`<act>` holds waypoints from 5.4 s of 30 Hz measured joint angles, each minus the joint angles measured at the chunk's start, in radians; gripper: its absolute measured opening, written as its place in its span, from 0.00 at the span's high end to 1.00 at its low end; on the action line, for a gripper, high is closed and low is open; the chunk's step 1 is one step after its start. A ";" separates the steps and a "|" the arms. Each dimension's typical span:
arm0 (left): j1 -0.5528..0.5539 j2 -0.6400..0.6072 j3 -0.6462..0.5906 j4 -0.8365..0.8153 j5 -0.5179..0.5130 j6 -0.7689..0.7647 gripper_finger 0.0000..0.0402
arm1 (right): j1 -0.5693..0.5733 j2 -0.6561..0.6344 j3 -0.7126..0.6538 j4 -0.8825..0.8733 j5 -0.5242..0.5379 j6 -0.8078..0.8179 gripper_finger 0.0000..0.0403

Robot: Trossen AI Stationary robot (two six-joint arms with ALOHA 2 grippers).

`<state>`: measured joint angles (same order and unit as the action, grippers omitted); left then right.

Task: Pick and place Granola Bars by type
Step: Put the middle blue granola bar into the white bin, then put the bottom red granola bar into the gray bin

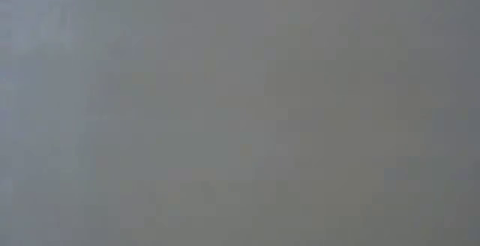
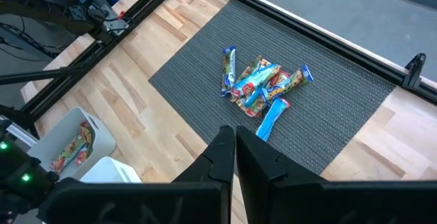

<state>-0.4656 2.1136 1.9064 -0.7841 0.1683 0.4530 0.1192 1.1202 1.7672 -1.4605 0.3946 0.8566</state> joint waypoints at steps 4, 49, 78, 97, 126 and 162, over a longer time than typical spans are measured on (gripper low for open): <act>0.000 0.000 -0.002 -0.001 -0.013 0.000 0.72 | 0.000 0.000 0.000 0.000 0.000 0.000 0.98; 0.007 -0.057 0.053 -0.107 -0.046 0.024 1.00 | 0.000 0.000 0.000 -0.001 -0.002 -0.004 0.98; 0.379 -0.475 0.151 -0.143 -0.236 -0.105 1.00 | 0.000 0.000 -0.001 0.002 -0.002 -0.030 0.98; 0.784 -0.448 0.079 -0.031 -0.057 -0.190 1.00 | -0.044 0.086 -0.001 0.114 0.061 -0.110 0.98; 0.961 -0.450 0.052 -0.163 0.051 -0.200 1.00 | -0.372 0.363 0.007 0.166 -0.236 -0.225 0.98; 0.971 -1.048 -0.316 -0.238 0.125 -0.346 1.00 | -0.460 0.553 -0.001 0.152 -0.344 -0.249 0.98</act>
<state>0.5053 1.0656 1.5902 -1.0226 0.2930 0.1070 -0.3412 1.6728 1.7667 -1.3085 0.0505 0.6076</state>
